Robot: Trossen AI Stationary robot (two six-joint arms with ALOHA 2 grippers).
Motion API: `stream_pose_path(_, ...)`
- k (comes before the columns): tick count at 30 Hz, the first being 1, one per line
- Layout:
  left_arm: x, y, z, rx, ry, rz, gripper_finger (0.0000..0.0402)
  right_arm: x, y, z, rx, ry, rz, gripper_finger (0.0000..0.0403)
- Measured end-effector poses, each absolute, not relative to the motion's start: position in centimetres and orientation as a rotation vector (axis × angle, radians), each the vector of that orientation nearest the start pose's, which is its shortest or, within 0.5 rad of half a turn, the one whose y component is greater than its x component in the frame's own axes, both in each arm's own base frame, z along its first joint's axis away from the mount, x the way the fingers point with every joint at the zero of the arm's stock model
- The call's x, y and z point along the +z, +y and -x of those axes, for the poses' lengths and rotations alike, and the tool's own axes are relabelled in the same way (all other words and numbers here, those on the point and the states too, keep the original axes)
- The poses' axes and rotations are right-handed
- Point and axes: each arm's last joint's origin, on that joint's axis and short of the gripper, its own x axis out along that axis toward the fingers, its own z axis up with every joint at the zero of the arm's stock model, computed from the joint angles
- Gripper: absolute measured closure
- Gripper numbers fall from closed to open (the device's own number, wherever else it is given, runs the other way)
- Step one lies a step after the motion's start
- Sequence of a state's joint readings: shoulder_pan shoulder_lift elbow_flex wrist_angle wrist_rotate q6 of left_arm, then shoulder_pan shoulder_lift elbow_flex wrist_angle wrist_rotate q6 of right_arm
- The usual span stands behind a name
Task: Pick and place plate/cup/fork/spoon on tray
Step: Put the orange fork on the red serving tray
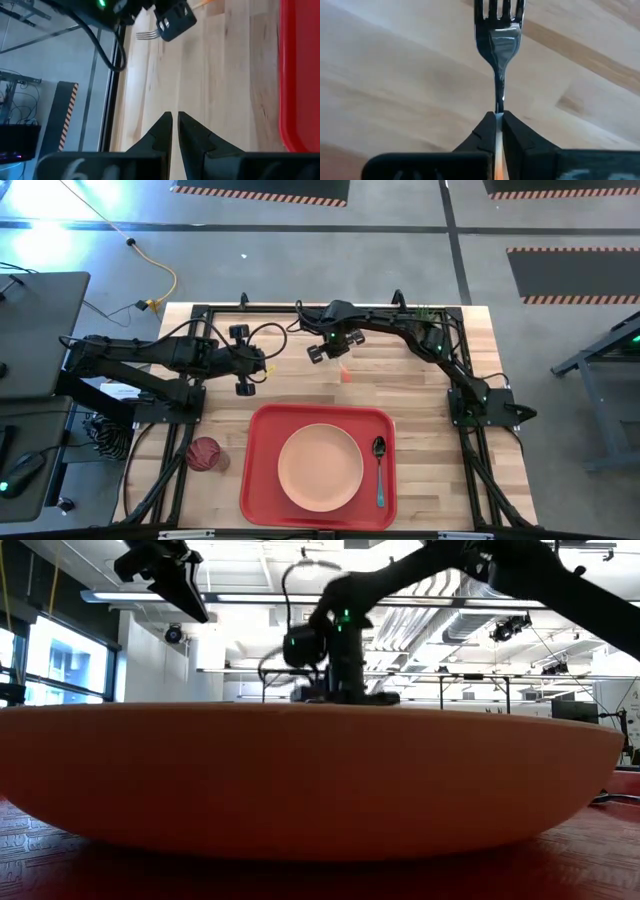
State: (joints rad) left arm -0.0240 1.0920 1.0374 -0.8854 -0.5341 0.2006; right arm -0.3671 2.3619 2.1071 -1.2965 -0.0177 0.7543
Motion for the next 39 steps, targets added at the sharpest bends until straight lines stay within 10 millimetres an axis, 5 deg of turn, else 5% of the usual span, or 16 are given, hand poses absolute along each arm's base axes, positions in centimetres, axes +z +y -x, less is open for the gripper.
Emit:
stream_pose_path(11,30.9,1.0,-20.1,0.378,0.967,-0.427,0.0383,27.4,-12.1,-42.2,-0.924,1.137,-0.799,0.0402)
stream_pose_path(22,30.9,0.9,-20.1,0.354,0.966,-0.415,0.0383,34.0,-6.3,-38.5,-1.024,1.002,-0.726,0.0402)
stream_pose_path(30,30.9,0.9,-20.1,0.354,0.966,-0.416,0.0383,35.6,-1.3,-36.3,-1.089,0.970,-0.660,0.0402)
stream_pose_path(39,30.9,0.9,-20.1,0.354,0.965,-0.416,0.0383,33.2,2.9,-35.9,-1.127,0.992,-0.671,0.0402)
